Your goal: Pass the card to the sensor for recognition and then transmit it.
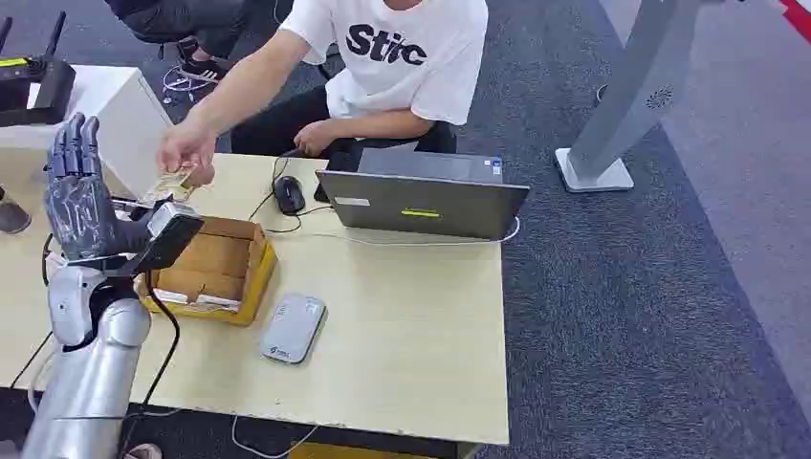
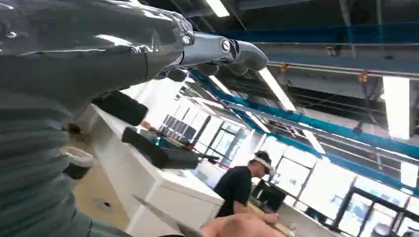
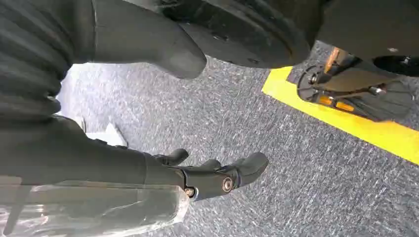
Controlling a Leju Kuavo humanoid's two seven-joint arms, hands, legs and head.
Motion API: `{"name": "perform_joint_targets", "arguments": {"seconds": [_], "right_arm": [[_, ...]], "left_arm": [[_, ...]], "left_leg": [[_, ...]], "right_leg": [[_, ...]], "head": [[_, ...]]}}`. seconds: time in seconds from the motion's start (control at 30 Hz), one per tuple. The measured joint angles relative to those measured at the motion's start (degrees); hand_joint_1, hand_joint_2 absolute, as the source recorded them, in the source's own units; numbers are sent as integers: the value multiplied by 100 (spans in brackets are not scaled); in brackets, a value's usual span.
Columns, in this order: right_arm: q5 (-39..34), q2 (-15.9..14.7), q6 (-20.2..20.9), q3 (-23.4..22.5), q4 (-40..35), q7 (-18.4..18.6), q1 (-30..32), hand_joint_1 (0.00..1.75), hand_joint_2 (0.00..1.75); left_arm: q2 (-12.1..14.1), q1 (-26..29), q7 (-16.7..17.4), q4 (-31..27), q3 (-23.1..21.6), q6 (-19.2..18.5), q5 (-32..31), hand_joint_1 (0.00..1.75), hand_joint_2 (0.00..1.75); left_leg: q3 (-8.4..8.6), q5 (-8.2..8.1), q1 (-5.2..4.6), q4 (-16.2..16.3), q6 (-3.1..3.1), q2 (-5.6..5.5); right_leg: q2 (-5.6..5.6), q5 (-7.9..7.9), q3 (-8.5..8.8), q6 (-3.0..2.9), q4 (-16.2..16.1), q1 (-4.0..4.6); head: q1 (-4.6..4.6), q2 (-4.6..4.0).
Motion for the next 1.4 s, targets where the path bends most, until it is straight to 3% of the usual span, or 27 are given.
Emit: {"name": "perform_joint_targets", "arguments": {"seconds": [0.1,0.13,0.17,0.2,0.23,0.8,1.1,1.27,1.4], "right_arm": [[4,0,35,39,0,33,18,0,175],[9,0,37,48,0,33,32,0,175],[11,0,35,57,0,33,37,0,175],[15,0,31,63,0,33,36,0,175],[17,0,28,68,0,33,35,0,175],[-4,0,15,76,0,-13,62,0,175],[-53,0,15,85,2,-42,67,0,175],[-136,0,9,90,9,-107,76,0,175],[-186,0,-4,90,26,-177,94,0,175]], "left_arm": [[-65,38,-20,-118,-199,28,-31,0,175],[-87,54,-20,-155,-253,41,-57,56,175],[-105,66,-17,-179,-292,57,-68,161,175],[-116,76,-17,-199,-327,66,-78,161,175],[-124,86,-17,-219,-356,70,-92,175,175],[-168,223,7,-232,-494,68,-68,175,175],[-221,599,-223,-485,-767,-61,-184,175,175],[-304,882,-254,-662,-1075,-939,229,175,175],[-302,1135,-212,-664,-1278,-1364,297,175,175]], "left_leg": [[0,0,1,-1,0,-1],[-1,0,1,-1,0,-1],[-1,0,1,-1,0,0],[-1,0,1,-2,0,1],[-1,0,1,-1,0,1],[-1,0,1,-2,0,0],[-1,-1,1,-1,0,0],[-2,-1,1,-1,0,-1],[-2,-1,1,-2,-1,1]], "right_leg": [[0,0,0,0,1,1],[0,0,0,0,1,1],[-1,0,0,0,1,1],[0,0,0,0,1,2],[1,0,0,0,1,2],[0,-1,0,-1,1,2],[1,-1,0,-1,1,1],[0,-1,1,-1,0,1],[1,-1,-1,-1,1,2]], "head": [[-2,0],[0,0],[-2,0],[0,0],[0,0],[0,0],[-2,0],[0,0],[0,0]]}}
